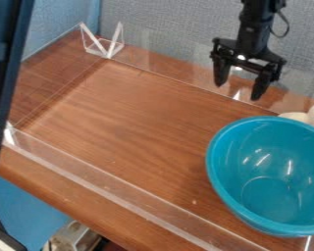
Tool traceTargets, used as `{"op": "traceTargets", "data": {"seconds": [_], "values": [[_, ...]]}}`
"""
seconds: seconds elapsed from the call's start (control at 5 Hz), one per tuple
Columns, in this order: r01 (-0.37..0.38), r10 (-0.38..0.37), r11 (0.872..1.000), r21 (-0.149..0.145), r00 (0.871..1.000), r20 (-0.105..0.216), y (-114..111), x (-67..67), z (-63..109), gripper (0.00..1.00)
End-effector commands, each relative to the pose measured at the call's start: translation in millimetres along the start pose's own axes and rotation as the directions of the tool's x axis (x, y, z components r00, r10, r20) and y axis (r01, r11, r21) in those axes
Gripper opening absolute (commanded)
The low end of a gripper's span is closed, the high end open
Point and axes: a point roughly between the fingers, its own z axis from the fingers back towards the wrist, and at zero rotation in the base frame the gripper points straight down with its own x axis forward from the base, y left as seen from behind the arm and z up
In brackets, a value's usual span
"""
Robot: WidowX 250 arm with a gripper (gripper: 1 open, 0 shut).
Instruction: Put the mushroom in the blue bowl
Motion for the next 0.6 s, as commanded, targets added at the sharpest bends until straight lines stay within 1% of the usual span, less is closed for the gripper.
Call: {"op": "traceTargets", "data": {"seconds": [0.0,0.4], "values": [[0.014,-0.015,1.0,0.004,0.997,0.075,-6.0,5.0,22.6,1.0],[0.012,-0.013,1.0,0.015,0.996,0.091,-6.2,5.7,16.4,1.0]]}}
